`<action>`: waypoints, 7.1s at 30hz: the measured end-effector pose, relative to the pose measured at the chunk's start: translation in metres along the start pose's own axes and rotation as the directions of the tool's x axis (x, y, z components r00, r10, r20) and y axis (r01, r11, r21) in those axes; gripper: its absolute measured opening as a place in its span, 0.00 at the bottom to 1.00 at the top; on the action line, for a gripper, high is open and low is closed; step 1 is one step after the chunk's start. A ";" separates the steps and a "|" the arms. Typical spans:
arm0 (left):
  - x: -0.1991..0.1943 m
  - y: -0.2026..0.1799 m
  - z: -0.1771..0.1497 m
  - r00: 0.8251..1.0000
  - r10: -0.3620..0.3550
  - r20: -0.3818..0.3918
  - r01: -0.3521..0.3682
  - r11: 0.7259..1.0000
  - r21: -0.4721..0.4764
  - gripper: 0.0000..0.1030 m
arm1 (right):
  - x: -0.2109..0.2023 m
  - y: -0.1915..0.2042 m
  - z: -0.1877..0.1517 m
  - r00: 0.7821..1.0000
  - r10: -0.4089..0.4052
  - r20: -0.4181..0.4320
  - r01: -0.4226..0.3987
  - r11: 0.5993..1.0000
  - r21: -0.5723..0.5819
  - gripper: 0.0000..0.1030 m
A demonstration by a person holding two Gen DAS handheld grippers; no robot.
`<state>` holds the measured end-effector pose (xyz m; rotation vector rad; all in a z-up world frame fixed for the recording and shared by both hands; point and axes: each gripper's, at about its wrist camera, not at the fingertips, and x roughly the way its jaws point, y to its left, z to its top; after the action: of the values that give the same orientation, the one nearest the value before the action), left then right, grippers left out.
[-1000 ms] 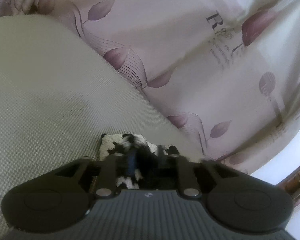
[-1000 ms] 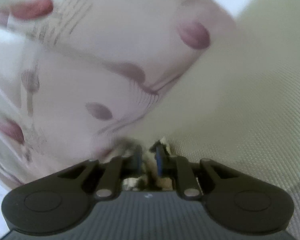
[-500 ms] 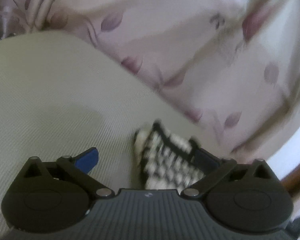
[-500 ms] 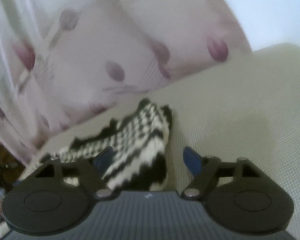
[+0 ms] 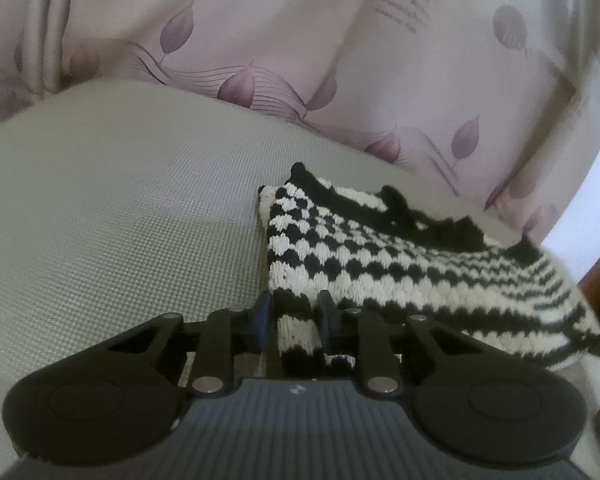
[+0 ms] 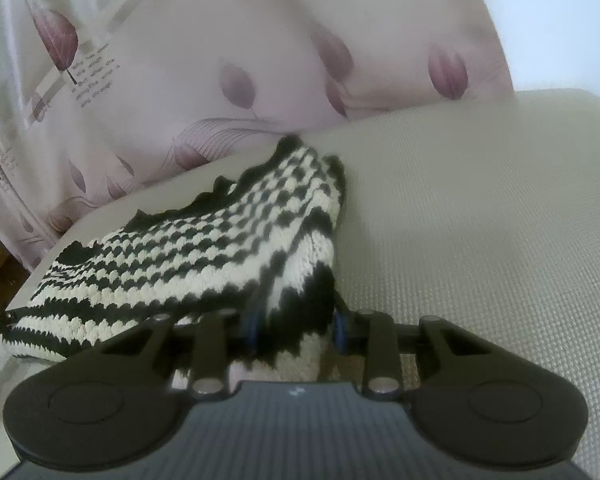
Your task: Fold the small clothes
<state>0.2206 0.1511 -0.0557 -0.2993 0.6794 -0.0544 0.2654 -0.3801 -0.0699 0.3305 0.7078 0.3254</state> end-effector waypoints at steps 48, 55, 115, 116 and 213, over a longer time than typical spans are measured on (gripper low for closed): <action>-0.003 -0.027 -0.021 0.985 0.169 0.013 -0.167 0.954 0.248 0.26 | 0.005 0.027 -0.011 0.988 -0.149 0.044 0.154 0.977 -0.149 0.56; -0.011 -0.009 -0.013 0.990 0.139 0.018 -0.141 0.977 0.161 0.62 | 0.005 0.026 -0.010 0.987 -0.156 0.045 0.161 0.976 -0.148 0.60; 0.091 -0.021 0.050 0.994 0.040 -0.102 -0.013 0.968 0.251 0.17 | 0.006 0.038 -0.014 0.962 -0.261 0.081 0.272 0.943 -0.191 0.90; 0.092 -0.020 0.050 0.993 0.042 -0.106 -0.014 0.968 0.252 0.17 | 0.006 0.038 -0.014 0.962 -0.260 0.083 0.271 0.943 -0.191 0.90; 0.027 -0.031 0.014 0.966 -0.249 0.065 0.239 0.962 0.136 0.22 | 0.151 0.238 0.048 0.725 0.657 -0.207 -0.541 0.729 0.420 0.96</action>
<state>0.2514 0.1206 -0.0528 -0.2602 0.5522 -0.3189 0.3635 -0.1148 -0.0268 0.8581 0.9946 0.9225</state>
